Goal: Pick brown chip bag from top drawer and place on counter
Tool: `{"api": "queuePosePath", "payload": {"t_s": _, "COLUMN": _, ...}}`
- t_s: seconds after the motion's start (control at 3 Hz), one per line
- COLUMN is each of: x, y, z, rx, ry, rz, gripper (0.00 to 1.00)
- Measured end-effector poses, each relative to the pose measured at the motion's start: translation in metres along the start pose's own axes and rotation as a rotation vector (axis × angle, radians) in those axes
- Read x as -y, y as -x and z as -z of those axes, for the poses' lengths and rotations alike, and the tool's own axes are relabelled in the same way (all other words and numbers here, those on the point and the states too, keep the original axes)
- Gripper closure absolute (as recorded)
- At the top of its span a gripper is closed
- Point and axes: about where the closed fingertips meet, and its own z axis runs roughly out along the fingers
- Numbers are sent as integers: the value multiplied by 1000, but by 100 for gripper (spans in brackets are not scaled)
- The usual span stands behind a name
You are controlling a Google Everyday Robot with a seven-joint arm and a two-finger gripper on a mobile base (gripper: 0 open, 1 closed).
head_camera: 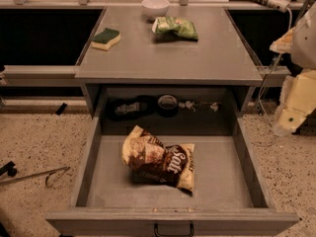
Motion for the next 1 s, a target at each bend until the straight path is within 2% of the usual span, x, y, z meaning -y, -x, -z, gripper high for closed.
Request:
{"api": "queuePosePath", "payload": {"t_s": 0.33, "x": 0, "y": 0, "z": 0, "rx": 0, "ry": 0, "rz": 0, "gripper": 0}}
{"api": "queuePosePath", "payload": {"t_s": 0.67, "x": -2, "y": 7, "z": -34, "rx": 40, "ry": 10, "rz": -20, "gripper": 0}}
{"api": "queuePosePath", "payload": {"t_s": 1.0, "x": -27, "y": 28, "z": -112, "rx": 103, "ry": 74, "rz": -65, "gripper": 0}}
